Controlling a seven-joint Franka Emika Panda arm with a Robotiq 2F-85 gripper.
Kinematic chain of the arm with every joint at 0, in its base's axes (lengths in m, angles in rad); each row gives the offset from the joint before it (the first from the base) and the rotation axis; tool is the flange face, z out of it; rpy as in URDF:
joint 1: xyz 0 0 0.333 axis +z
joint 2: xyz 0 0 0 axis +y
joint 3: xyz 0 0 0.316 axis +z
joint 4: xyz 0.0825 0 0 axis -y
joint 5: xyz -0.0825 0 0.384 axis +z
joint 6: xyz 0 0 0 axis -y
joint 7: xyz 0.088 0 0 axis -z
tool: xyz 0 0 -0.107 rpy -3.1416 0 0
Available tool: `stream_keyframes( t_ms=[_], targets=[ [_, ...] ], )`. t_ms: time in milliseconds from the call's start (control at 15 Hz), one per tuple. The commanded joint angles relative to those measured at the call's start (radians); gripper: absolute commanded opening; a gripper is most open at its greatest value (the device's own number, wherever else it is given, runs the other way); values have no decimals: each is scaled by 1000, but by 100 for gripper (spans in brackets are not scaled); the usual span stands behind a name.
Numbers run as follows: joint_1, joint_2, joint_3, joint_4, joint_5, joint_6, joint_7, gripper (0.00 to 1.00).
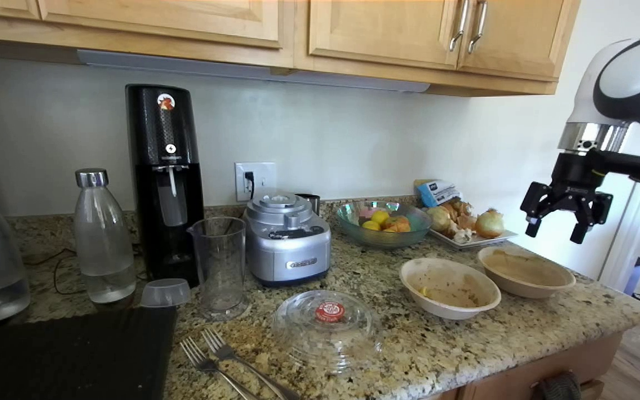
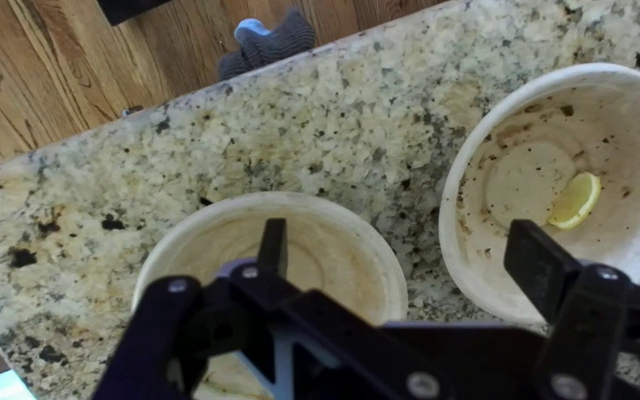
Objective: Pick the bowl on the left and place it in the bowl on the right
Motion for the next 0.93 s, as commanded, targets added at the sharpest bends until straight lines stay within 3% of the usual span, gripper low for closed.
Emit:
stream_keyframes(
  t_ms=[0, 200, 333, 867],
  targets=[
    [40, 22, 48, -79, 76, 192, 147, 100],
    [69, 65, 82, -104, 112, 302, 197, 100],
    [63, 68, 70, -77, 86, 250, 167, 100],
    [74, 130, 82, -76, 97, 316, 183, 100]
  ],
)
